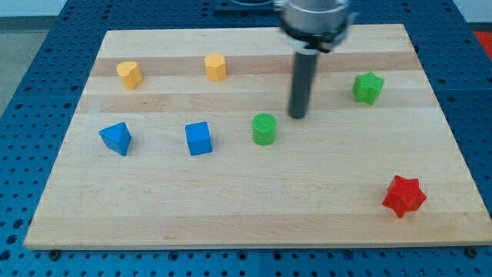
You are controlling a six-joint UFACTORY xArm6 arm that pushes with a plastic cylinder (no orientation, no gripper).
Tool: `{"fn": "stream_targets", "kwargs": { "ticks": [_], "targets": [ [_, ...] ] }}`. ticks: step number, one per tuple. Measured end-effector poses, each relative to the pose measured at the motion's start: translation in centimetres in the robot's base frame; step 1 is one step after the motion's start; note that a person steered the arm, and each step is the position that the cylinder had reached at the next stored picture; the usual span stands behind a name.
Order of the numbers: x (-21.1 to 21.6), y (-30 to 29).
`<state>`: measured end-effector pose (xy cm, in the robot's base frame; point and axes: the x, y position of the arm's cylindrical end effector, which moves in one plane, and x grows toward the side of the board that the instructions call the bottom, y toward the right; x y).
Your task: Move the green circle to the bottom center of the board
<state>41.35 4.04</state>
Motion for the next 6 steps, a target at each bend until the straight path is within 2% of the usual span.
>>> {"fn": "stream_targets", "kwargs": {
  "ticks": [1, 2, 3, 4, 5, 6],
  "targets": [
    [3.4, -3.0],
    [6.4, 3.5],
    [5.7, 5.0],
    [1.4, 0.4],
    [2.6, -5.2],
    [8.2, -3.0]
  ]
}}
